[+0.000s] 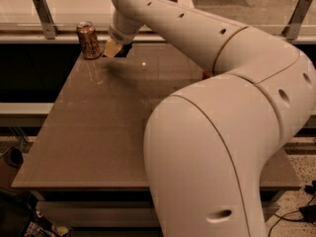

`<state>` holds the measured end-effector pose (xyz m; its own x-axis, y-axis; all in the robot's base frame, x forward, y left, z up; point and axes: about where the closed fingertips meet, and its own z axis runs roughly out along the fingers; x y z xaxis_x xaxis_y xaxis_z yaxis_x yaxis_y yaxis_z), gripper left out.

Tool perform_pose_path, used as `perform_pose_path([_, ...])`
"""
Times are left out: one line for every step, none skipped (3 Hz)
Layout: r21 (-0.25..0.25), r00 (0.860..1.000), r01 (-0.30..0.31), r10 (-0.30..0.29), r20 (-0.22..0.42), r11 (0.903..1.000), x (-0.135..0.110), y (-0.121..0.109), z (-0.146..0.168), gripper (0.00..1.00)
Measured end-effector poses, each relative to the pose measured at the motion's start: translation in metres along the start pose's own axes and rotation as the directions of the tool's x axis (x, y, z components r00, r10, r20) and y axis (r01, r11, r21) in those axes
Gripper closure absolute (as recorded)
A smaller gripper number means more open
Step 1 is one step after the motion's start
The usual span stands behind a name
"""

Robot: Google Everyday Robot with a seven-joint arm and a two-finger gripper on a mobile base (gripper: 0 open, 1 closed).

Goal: Move rxbar chocolate near orange can

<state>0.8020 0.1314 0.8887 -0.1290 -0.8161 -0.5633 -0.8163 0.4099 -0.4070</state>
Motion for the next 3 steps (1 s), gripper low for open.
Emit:
perform_pose_path([-0.020,0.998,-0.037,0.038,0.055,0.9991,0.004,-0.007,0.016,1.00])
perform_pose_path([-0.056,0.991,-0.067,0.073,0.113,0.9962,0.004,-0.011,0.033,1.00])
perform_pose_path([-0.061,0.990,-0.069,0.075,0.116,0.9958,0.003,-0.011,0.036,0.82])
